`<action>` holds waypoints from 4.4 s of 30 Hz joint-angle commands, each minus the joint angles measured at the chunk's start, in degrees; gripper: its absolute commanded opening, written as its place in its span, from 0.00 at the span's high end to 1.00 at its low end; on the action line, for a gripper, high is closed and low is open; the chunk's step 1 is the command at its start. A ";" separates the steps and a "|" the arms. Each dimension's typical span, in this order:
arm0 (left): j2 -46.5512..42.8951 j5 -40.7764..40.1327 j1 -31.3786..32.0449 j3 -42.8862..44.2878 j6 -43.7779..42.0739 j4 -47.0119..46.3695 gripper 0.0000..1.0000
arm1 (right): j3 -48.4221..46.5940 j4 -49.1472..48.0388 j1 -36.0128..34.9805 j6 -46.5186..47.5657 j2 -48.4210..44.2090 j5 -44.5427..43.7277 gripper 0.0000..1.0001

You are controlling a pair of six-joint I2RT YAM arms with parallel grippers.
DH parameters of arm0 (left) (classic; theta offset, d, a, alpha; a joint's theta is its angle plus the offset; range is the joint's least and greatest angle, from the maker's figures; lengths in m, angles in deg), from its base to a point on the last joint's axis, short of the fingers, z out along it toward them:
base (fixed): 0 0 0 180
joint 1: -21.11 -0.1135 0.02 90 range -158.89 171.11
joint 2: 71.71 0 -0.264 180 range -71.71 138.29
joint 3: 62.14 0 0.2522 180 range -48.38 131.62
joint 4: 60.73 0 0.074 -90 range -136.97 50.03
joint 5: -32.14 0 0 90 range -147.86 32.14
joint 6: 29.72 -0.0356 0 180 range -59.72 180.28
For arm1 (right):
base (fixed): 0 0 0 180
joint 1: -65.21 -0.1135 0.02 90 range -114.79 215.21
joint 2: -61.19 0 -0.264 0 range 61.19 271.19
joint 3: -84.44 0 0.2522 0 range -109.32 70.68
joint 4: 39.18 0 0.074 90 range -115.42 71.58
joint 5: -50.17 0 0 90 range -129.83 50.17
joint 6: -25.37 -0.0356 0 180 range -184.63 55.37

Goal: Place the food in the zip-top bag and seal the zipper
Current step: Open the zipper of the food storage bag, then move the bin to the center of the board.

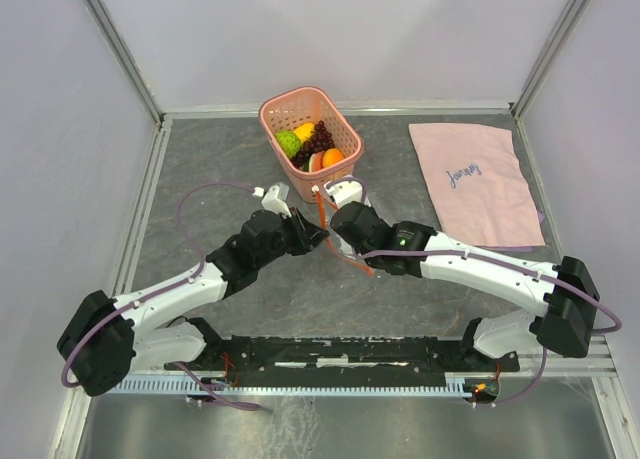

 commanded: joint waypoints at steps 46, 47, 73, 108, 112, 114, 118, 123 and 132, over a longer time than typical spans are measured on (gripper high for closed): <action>-3.38 -9.34 4.70 11.19 -7.92 15.12 0.97 | -6.96 -3.32 -0.31 4.08 3.85 -9.64 0.55; -3.68 -9.65 4.71 11.19 -8.12 15.86 0.97 | -6.86 -3.30 -0.27 4.20 3.39 -11.06 0.59; -2.52 -9.98 4.64 11.30 -8.91 17.28 0.97 | -0.52 -2.44 3.42 4.96 -7.47 -5.92 0.68; 0.29 -17.78 1.43 23.90 -17.07 24.34 0.36 | -1.22 4.00 4.85 7.95 -11.03 -15.64 0.97; 3.03 -12.21 -2.73 28.70 -19.38 24.42 0.29 | -0.68 3.89 6.28 7.45 -11.39 -16.12 0.98; 4.31 -8.38 -4.04 29.94 -20.01 24.43 0.26 | -0.38 3.58 7.41 7.11 -11.43 -16.45 0.98; 5.13 1.21 -4.67 29.80 -21.15 22.13 0.23 | -0.82 2.55 9.53 7.02 -11.00 -15.98 0.98; 2.25 8.56 -4.68 24.06 -20.07 16.36 0.19 | -1.77 1.32 11.16 7.46 -8.78 -14.64 0.98; 9.87 3.26 -9.94 33.33 -21.58 21.90 0.17 | 0.18 1.60 11.49 6.23 -10.11 -14.39 0.98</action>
